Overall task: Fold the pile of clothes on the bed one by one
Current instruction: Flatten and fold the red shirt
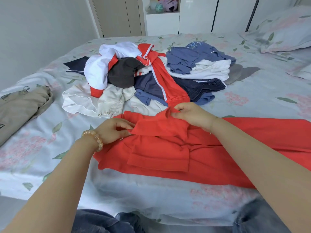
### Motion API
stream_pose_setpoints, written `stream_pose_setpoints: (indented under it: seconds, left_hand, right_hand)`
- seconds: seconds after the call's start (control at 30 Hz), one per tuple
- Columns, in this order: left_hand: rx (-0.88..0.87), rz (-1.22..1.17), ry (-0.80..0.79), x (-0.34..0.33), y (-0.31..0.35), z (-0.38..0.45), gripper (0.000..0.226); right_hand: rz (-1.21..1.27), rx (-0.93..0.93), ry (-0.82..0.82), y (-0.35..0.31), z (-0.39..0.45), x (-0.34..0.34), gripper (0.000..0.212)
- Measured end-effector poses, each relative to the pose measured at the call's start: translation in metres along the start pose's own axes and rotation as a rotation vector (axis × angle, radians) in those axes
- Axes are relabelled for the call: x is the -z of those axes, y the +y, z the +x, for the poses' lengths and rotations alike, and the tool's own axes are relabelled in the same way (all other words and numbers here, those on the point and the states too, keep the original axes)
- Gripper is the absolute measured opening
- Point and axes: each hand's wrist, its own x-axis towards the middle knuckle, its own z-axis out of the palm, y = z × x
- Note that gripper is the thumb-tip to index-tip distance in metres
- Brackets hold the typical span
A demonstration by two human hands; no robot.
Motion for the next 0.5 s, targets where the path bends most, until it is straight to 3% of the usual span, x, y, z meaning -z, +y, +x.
stream_pose_setpoints:
  seconds: [0.1,0.2,0.33,0.5]
  left_hand:
    - [0.083,-0.045,-0.1,-0.001,0.022,-0.004,0.045]
    - [0.162,-0.231,-0.238,-0.009,0.048,-0.003,0.052]
    - [0.205,-0.125,0.065,-0.034,0.054,0.016,0.042]
    - [0.259,-0.236,0.338,-0.03,0.053,0.021,0.036]
  right_hand:
    - [-0.003,-0.134,-0.016,0.018,0.011,-0.009,0.033]
    - [0.036,-0.126,0.044,0.022,0.013,-0.014,0.042]
    - [0.173,-0.141,-0.018,0.018,0.006,-0.011,0.028]
    - [0.316,-0.208,-0.097,0.011,-0.006,0.003,0.062]
